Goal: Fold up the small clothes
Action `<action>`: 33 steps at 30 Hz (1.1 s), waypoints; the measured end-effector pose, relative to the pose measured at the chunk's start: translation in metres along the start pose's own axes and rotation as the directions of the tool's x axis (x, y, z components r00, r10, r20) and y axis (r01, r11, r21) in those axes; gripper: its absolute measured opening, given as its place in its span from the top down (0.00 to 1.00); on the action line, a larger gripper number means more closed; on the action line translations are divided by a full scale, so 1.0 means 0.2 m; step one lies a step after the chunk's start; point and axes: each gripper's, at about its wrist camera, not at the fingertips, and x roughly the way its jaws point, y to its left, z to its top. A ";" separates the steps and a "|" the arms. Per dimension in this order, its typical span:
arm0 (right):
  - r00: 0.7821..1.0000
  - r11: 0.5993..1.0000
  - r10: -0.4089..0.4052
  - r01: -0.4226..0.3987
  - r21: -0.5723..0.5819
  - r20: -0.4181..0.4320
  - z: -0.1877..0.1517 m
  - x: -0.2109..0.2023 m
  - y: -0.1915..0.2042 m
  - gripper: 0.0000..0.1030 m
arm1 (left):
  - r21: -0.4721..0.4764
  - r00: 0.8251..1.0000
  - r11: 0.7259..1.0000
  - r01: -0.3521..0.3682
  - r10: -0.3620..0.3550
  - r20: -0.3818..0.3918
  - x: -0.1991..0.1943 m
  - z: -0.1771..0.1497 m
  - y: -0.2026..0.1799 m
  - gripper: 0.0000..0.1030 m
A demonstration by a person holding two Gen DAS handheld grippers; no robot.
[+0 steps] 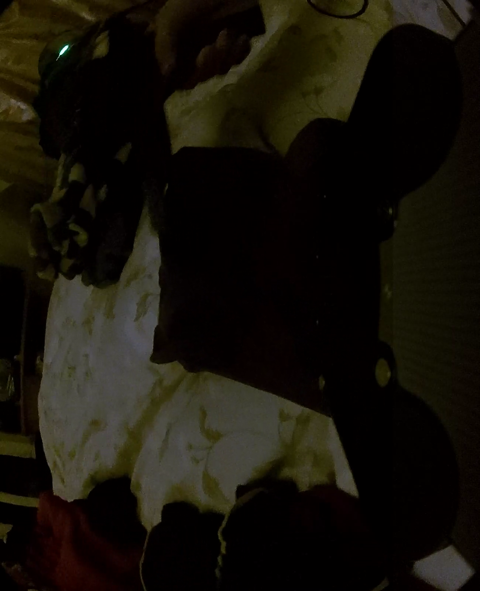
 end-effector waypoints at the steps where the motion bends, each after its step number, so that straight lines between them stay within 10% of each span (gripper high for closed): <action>1: 1.000 1.000 -0.009 0.009 0.009 0.007 -0.02 -0.05 -0.03 0.05 | 0.006 1.000 1.000 -0.002 0.002 0.016 -0.03 0.00 0.01 0.98; 12: 0.998 0.997 -0.036 0.032 0.076 0.046 -0.20 -0.39 -0.17 0.03 | -0.054 0.995 0.995 -0.083 0.086 0.054 -0.28 0.03 0.25 0.97; 18: 0.997 0.992 -0.054 0.048 0.114 0.050 -0.27 -0.39 -0.24 0.00 | 0.055 0.981 0.993 -0.106 0.113 -0.158 -0.05 -0.03 0.20 0.91; 22: 0.996 0.993 -0.075 0.072 0.092 0.038 -0.28 -0.37 -0.23 0.00 | -0.006 0.990 0.991 -0.134 0.133 -0.035 -0.24 0.00 0.19 0.05; 25: 0.996 0.994 -0.071 0.067 0.087 0.048 -0.28 -0.38 -0.24 0.00 | -0.048 0.994 0.995 -0.092 0.094 0.058 -0.39 0.01 0.18 0.00; 33: 0.998 0.990 -0.043 0.035 0.135 0.055 -0.29 -0.32 -0.30 0.00 | 0.003 0.995 0.996 -0.091 0.091 -0.028 -0.27 -0.02 0.03 0.00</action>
